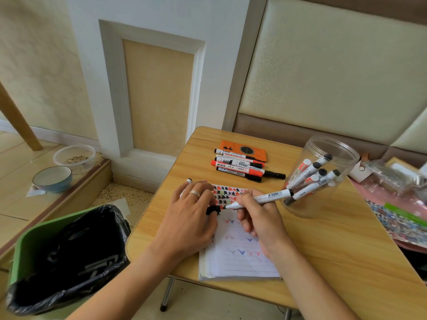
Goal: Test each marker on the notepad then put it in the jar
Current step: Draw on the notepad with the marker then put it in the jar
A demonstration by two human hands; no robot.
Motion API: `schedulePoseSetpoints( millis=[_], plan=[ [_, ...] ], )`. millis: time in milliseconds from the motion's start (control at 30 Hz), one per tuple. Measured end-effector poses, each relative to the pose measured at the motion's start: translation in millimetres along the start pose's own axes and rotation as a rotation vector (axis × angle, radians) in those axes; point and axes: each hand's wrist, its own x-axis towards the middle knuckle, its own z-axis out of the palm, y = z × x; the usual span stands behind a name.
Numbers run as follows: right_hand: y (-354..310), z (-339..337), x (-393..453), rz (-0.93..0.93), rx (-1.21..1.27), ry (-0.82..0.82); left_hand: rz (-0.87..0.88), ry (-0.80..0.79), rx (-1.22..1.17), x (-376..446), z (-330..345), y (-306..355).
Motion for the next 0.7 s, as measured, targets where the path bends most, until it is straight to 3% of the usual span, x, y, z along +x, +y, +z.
schedulePoseSetpoints(
  millis=[400,500,600,700],
  plan=[
    [0,-3,-2,-0.072,0.017,-0.148,0.048,0.014,-0.093,-1,-9,4],
    [1,-4,0,-0.044,0.093,-0.085,0.006,0.026,-0.071,-1,-9,4],
    [1,-9,5,-0.003,0.326,0.042,-0.02,0.036,-0.065,0,-9,3],
    [3,-11,8,-0.01,0.36,0.112,-0.013,0.033,-0.126,1,-12,6]
  ],
)
